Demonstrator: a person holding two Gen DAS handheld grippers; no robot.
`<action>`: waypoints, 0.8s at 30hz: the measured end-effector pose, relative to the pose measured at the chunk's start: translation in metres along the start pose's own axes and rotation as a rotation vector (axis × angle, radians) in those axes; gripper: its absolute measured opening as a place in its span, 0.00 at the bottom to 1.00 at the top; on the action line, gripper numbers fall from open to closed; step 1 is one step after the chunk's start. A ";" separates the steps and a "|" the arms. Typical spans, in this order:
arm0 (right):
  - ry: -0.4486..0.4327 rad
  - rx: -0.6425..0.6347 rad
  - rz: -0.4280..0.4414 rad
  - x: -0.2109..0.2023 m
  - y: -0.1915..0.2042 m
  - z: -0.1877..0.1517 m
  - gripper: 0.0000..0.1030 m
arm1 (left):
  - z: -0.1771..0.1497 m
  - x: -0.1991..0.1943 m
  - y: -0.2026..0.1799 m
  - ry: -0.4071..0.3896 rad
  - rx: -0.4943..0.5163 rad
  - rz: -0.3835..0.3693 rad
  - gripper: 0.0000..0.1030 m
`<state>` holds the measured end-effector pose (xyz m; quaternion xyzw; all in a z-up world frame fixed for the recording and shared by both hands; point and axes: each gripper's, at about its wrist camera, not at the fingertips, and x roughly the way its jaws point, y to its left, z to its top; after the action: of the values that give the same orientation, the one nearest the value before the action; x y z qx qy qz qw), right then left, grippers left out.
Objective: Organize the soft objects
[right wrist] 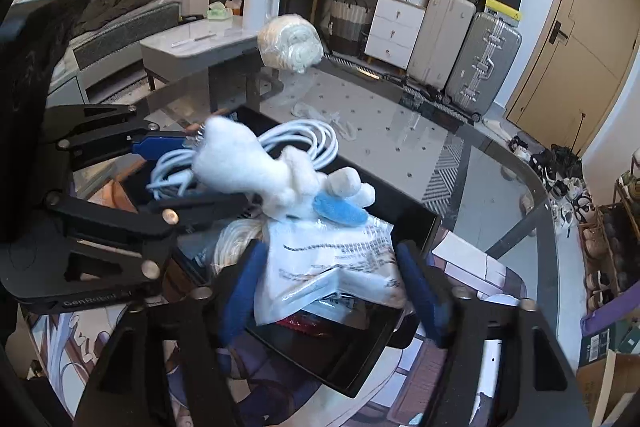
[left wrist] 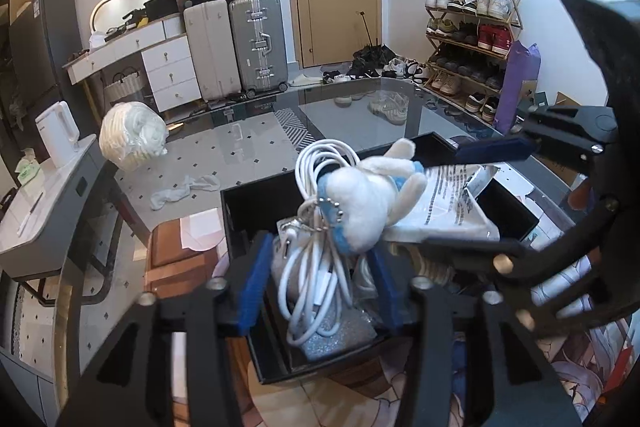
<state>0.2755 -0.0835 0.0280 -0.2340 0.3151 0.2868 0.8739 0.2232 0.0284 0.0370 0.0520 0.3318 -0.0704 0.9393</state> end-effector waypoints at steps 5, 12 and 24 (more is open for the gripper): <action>-0.047 0.006 -0.037 -0.022 0.001 -0.004 0.88 | -0.002 -0.016 0.000 -0.018 -0.021 -0.031 0.70; -0.156 0.097 -0.078 -0.065 -0.005 -0.026 0.99 | -0.013 -0.065 0.015 -0.133 -0.107 -0.022 1.00; -0.331 0.243 -0.076 -0.106 0.012 -0.082 0.99 | -0.067 -0.103 0.045 -0.270 -0.239 0.066 1.00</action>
<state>0.1663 -0.1606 0.0413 -0.0885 0.1906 0.2482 0.9456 0.1103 0.0925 0.0525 -0.0588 0.2067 -0.0058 0.9766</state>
